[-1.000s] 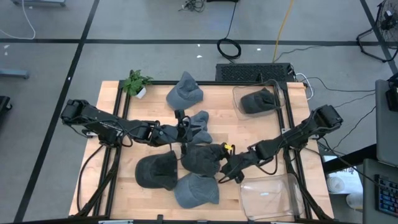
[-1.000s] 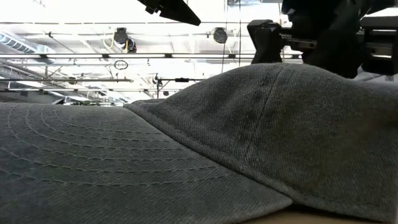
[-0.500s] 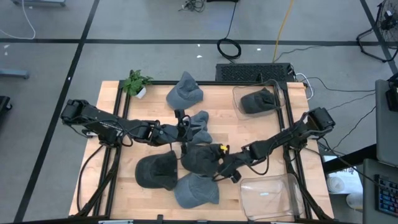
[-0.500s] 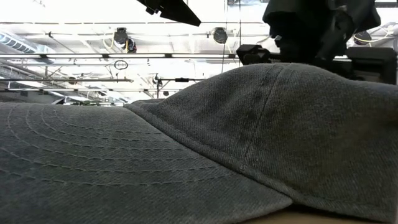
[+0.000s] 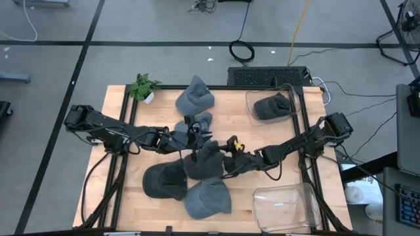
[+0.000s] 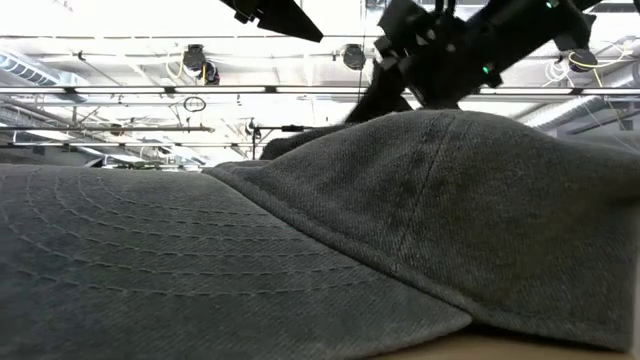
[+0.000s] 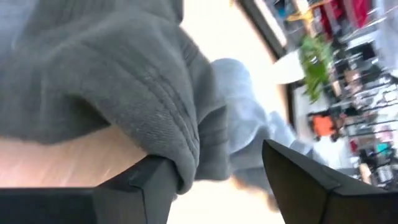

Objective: Pick & Place hat
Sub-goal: Put the right black cap into the top transparent bin

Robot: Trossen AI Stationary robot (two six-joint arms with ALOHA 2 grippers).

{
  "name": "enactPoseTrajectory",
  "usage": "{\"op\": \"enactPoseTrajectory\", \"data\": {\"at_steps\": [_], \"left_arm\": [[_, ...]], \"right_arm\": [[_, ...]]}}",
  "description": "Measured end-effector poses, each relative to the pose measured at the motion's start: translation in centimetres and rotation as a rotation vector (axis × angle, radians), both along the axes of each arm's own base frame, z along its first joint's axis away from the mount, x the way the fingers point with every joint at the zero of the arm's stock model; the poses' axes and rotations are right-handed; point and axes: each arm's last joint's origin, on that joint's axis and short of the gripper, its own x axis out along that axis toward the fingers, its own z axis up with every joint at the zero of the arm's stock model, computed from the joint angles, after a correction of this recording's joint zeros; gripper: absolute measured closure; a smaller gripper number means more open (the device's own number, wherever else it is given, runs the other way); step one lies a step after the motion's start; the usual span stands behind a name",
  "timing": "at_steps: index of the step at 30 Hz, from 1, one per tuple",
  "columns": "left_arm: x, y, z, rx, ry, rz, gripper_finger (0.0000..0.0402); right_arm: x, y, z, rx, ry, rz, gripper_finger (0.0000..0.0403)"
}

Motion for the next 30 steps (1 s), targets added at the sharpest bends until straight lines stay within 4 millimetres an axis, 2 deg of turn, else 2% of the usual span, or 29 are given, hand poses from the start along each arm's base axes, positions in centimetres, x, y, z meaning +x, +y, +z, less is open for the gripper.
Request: {"op": "enactPoseTrajectory", "data": {"at_steps": [3, 9, 18, 22, 25, 30], "left_arm": [[0.0, 0.0, 0.0, -0.001, -0.001, 0.001, 0.0334], [0.0, 0.0, 0.0, -0.001, -0.001, 0.000, 0.0334], [0.0, 0.0, 0.0, -0.019, -0.008, 0.006, 0.0334], [0.0, 0.0, 0.0, -0.028, -0.011, 0.009, 0.0334], [0.0, 0.0, 0.0, -0.028, -0.011, 0.009, 0.0334], [0.0, 0.0, 0.0, -0.027, -0.011, 0.009, 0.0334]], "right_arm": [[0.4, 0.3, 0.5, 0.009, -0.034, 0.085, 0.0197], [0.3, 0.9, 0.0, 0.057, 0.052, 0.363, 0.0206], [1.8, -0.5, -3.0, 0.087, 0.093, 0.337, 0.0207], [2.1, -0.4, -3.3, 0.080, 0.077, 0.342, 0.0219], [2.2, -0.3, -3.1, 0.084, 0.049, 0.345, 0.0257], [1.8, 0.1, -1.4, 0.096, -0.001, 0.356, 0.0380]]}}
